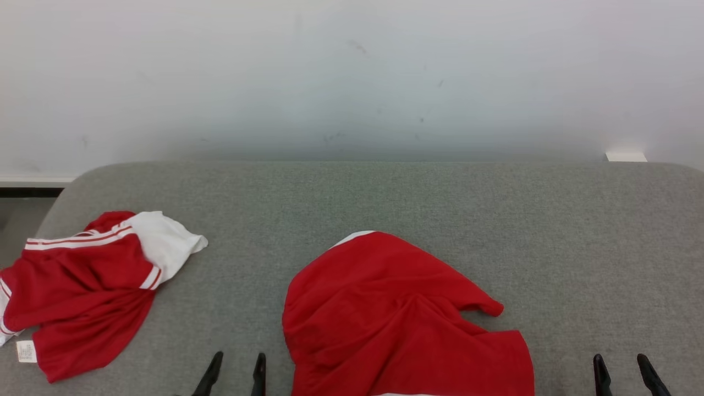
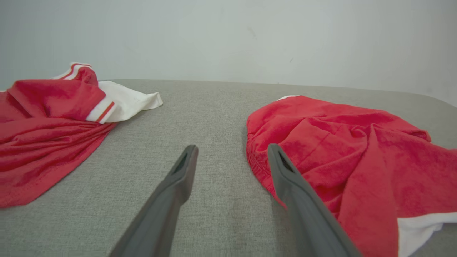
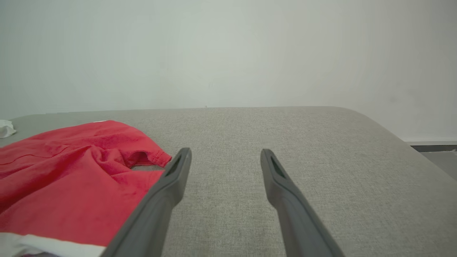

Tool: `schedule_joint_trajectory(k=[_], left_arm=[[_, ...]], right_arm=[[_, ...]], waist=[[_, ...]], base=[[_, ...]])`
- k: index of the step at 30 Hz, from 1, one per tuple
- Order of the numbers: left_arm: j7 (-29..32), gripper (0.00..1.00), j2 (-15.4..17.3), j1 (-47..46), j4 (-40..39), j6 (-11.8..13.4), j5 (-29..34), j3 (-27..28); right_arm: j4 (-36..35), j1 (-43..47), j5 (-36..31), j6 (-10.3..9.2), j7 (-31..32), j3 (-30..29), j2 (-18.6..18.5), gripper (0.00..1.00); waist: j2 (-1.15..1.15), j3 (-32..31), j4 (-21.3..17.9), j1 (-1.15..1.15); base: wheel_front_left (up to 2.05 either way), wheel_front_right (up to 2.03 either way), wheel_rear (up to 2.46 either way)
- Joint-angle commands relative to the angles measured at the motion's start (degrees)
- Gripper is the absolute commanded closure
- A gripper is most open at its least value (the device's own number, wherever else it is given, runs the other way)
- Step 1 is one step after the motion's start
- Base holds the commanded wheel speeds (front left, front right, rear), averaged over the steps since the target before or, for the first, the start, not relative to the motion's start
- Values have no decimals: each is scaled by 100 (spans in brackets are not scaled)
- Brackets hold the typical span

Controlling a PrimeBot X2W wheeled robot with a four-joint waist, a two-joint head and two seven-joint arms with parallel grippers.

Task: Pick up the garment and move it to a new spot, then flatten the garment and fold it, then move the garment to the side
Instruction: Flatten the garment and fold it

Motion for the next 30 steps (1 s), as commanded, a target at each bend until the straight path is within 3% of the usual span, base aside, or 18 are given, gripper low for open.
schedule_joint_trajectory(k=[1, 7, 13, 18, 20, 21, 25, 30], left_arm=[[-2, 0, -38, 84, -72, -64, 106, 62], [-2, 0, -242, 260, -221, -510, 433, 291], [-2, 0, -402, 312, -211, -749, 638, 524], [4, 0, -391, 436, -126, -1000, 516, 677], [264, 0, -248, 467, -85, -1230, 352, 665], [264, 0, -248, 467, -85, -1230, 352, 665], [1219, 0, 140, 623, -256, -1449, 142, 602], [2124, 0, 420, 730, -581, -1588, -269, 416]], right_arm=[[34, -26, 1, -17, 4, 35, -2, 0], [118, -107, 10, -17, 4, 130, 36, 0], [119, -160, 50, -17, 4, 246, 32, 0], [-161, -132, 116, -17, 5, 387, -215, 0], [-114, 49, 186, -17, 64, 628, -444, 0], [-114, 49, 186, -17, 64, 628, -444, 0], [-114, 183, 313, -17, 754, 1362, -1028, 0], [-71, 67, 596, -17, 1164, 1894, -1293, 0]], waist=[[0, -13, 37, 0], [0, 4, 80, 0], [0, 30, 23, 0], [0, -3, -43, 0], [0, -15, -42, 0], [0, -15, -42, 0], [0, 57, -35, 0], [0, 287, -3, 0]], base=[[0, 0, 0], [0, 0, 0], [0, 0, 0], [0, 0, 0], [0, 0, 0], [0, 0, 0], [0, 0, 0], [0, 0, 0]])
